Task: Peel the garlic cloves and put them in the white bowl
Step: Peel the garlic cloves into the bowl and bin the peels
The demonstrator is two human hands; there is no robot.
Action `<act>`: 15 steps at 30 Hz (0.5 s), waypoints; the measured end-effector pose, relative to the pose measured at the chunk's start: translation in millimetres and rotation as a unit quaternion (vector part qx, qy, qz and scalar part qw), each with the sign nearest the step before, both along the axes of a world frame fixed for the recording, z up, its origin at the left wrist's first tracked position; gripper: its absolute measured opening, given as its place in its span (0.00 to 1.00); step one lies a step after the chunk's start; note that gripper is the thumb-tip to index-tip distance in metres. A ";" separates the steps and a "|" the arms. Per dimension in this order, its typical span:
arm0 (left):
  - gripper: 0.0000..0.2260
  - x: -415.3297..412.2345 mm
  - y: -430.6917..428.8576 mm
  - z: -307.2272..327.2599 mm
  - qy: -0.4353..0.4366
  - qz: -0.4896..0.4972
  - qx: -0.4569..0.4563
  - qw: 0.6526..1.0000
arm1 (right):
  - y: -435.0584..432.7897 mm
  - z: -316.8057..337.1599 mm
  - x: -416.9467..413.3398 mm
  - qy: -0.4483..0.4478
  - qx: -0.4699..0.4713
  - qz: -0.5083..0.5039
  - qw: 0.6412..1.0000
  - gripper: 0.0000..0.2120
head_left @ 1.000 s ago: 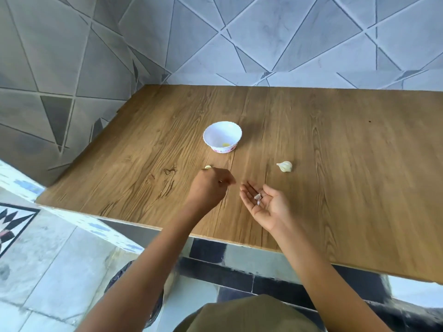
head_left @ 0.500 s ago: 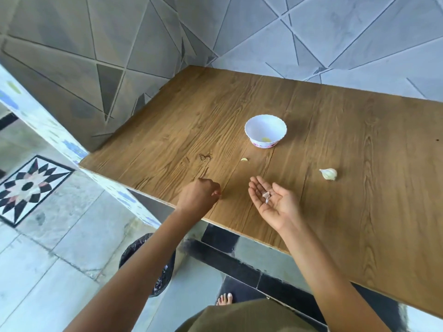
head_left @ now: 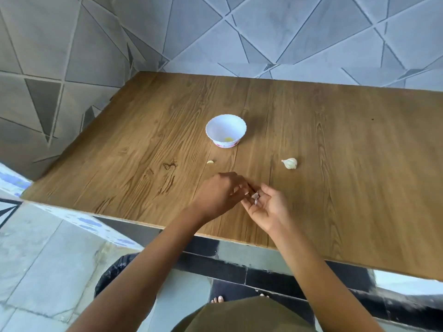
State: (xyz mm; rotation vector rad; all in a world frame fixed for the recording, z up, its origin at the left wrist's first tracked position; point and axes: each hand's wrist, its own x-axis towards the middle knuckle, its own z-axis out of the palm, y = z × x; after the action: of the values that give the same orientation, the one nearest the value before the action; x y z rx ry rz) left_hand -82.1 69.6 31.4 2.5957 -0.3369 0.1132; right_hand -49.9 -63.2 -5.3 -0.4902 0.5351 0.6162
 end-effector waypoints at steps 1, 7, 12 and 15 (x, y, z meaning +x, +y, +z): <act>0.05 4.3 -8.6 -0.8 -0.009 -0.017 0.024 1.000 | -5.1 0.5 0.2 -0.005 -0.007 -0.009 1.000 0.24; 0.03 26.3 -36.5 5.4 -0.014 -0.026 -0.001 1.000 | -43.0 7.8 5.8 -0.001 0.007 -0.076 0.997 0.18; 0.11 33.6 -36.5 -6.3 0.012 0.010 0.010 1.000 | -70.7 7.1 2.8 -0.005 0.016 -0.112 0.994 0.18; 0.17 35.7 -32.6 -17.7 0.062 0.048 0.065 0.995 | -83.0 6.3 2.4 -0.007 0.017 -0.126 0.992 0.18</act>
State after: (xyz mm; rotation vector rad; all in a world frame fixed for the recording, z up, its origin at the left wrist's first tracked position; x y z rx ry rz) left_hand -46.4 37.0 13.8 2.7322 -0.1805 -0.0384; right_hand -47.5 -146.2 1.1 -0.3870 0.5613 0.3797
